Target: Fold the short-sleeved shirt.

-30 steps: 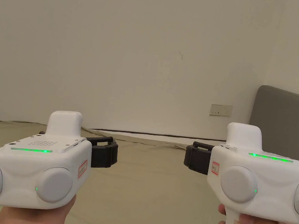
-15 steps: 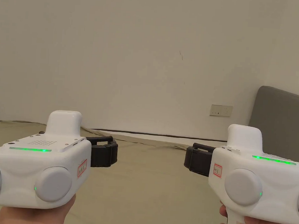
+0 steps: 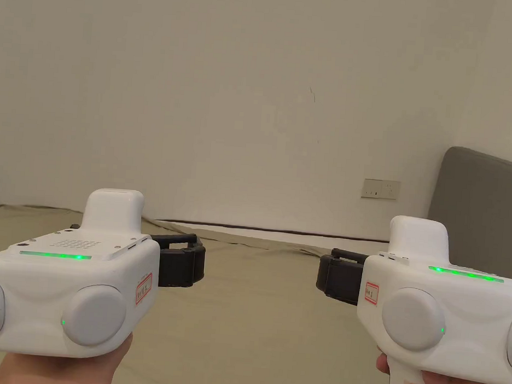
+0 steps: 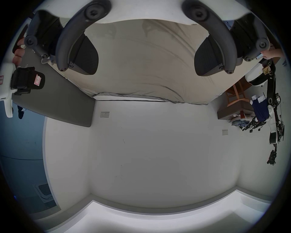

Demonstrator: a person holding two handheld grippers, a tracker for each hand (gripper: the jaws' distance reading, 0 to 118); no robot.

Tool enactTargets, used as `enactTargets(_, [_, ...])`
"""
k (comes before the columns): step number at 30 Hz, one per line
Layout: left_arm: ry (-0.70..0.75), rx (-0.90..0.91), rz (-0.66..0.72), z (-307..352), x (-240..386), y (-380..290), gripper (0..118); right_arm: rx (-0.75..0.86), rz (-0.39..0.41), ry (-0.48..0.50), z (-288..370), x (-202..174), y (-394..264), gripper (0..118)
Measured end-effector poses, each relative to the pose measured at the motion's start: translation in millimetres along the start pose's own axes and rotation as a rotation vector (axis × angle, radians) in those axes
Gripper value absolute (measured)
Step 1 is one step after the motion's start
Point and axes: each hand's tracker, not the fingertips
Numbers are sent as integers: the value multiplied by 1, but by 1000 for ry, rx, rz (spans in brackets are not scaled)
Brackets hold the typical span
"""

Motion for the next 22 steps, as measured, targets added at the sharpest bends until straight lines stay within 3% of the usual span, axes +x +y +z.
enactTargets(12, [0,-7,-2,1,1,0,118,3,33,0,0,0,1,118])
enactTargets(15, [-3,-4,-2,1,1,0,118,-38,-41,47,-4,8,7,118])
enactTargets(17, [-4,-5,-5,1,1,0,118,-37,-33,22,-5,10,8,118])
enactTargets(22, [-4,-4,-3,2,1,1,118,95,-43,-205,12,2,-3,118])
